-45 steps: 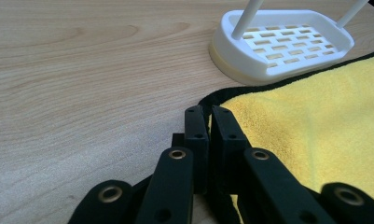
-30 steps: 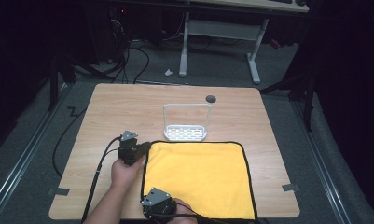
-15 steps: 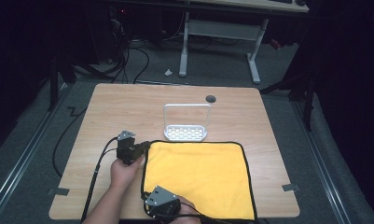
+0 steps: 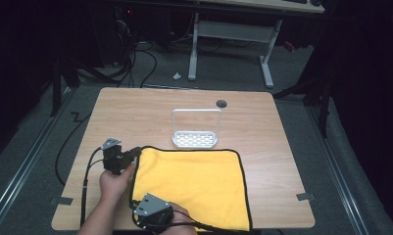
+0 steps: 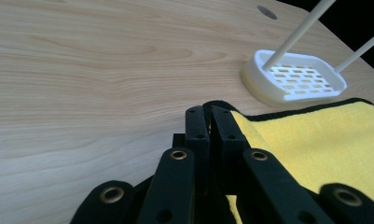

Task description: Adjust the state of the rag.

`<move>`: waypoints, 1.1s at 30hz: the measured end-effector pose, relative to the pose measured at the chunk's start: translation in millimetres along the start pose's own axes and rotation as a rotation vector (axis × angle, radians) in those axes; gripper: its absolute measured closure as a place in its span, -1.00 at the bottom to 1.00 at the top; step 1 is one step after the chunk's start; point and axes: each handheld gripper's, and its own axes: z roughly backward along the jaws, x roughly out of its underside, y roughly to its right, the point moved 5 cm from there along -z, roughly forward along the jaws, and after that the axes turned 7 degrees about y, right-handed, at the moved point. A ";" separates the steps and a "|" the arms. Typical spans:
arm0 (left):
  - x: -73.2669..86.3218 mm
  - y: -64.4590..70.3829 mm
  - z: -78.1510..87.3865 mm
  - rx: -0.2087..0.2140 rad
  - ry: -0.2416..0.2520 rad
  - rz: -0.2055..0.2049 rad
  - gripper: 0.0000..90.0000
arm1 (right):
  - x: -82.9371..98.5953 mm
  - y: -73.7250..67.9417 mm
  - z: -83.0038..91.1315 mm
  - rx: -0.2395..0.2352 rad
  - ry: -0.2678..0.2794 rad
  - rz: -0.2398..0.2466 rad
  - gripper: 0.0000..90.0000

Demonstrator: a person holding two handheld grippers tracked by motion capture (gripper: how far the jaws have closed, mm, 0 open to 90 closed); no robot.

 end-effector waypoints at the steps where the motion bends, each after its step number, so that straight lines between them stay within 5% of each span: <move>1: -1.6 -4.4 6.1 -0.005 0.006 0.002 0.92 | -4.3 -4.2 -4.3 -0.010 0.006 0.001 0.85; 6: -14.9 -19.2 32.6 -0.024 0.039 0.008 0.92 | -23.9 -21.2 -19.3 -0.044 0.042 0.032 0.85; 10: -25.4 -12.9 36.0 -0.036 0.054 -0.018 0.92 | -29.3 -18.8 -14.3 -0.029 0.057 0.038 0.85; 17: -31.8 36.2 7.1 0.004 0.053 -0.064 0.92 | -23.3 2.2 24.8 0.045 0.063 0.055 0.85; 23: -26.1 77.7 -24.7 0.040 0.034 -0.085 0.92 | 0.5 23.7 68.1 0.120 0.044 0.068 0.85; 33: -20.1 131.0 -65.2 0.059 -0.007 -0.132 0.91 | 51.1 61.3 119.5 0.226 -0.002 -0.003 0.85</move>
